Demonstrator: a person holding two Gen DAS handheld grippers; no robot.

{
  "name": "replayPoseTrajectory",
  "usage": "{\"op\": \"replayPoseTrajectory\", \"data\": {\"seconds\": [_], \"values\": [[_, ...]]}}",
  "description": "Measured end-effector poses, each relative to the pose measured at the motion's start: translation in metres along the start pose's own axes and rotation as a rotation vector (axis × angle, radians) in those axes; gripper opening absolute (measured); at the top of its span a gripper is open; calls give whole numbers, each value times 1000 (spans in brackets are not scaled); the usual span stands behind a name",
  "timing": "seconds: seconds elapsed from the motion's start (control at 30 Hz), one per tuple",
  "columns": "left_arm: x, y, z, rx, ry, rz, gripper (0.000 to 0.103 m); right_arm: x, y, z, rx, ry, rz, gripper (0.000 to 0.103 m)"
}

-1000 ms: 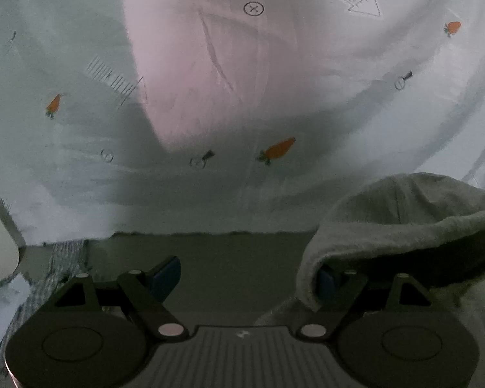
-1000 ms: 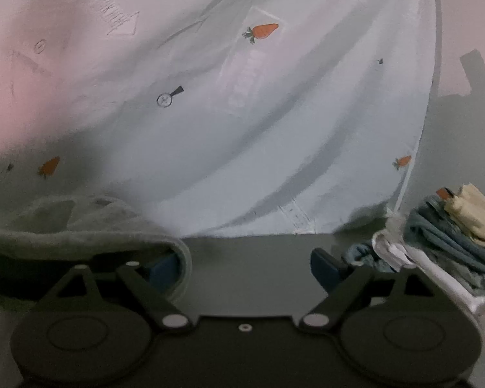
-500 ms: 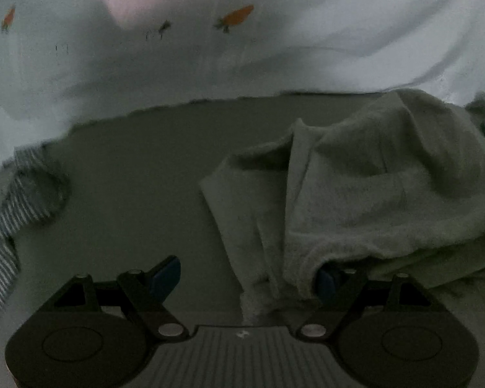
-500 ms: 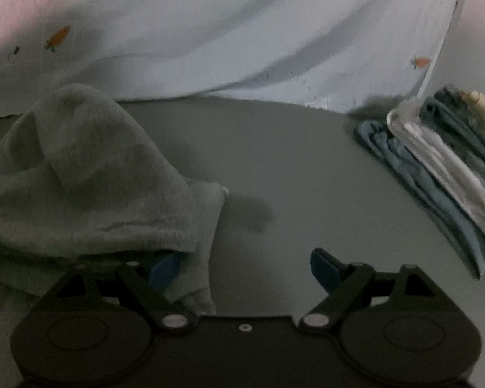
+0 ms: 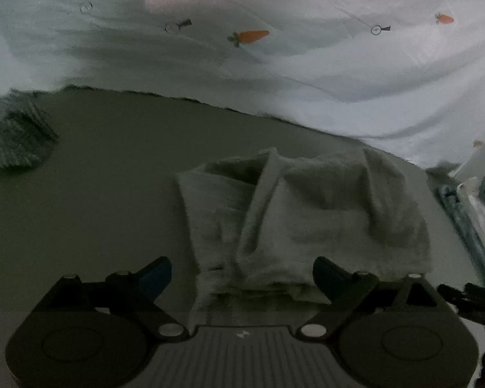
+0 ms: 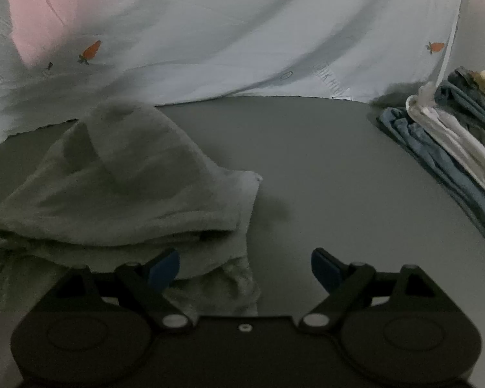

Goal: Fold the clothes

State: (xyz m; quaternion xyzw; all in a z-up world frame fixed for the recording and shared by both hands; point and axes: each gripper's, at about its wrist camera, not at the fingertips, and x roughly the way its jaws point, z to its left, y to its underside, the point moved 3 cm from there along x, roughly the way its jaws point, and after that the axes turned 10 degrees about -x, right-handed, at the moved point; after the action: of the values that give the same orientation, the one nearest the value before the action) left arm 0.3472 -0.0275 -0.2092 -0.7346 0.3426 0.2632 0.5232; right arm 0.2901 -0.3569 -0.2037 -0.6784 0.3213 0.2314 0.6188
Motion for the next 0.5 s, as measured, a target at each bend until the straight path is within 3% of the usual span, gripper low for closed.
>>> {"op": "replayPoseTrajectory", "data": {"seconds": [0.2,0.5], "values": [[-14,19,12,-47,3,24,94,-13,19,-6,31,-20,40,90],[-27,89,33,-66,-54,134,94,-22,69,-16,80,-59,150,90]]}}
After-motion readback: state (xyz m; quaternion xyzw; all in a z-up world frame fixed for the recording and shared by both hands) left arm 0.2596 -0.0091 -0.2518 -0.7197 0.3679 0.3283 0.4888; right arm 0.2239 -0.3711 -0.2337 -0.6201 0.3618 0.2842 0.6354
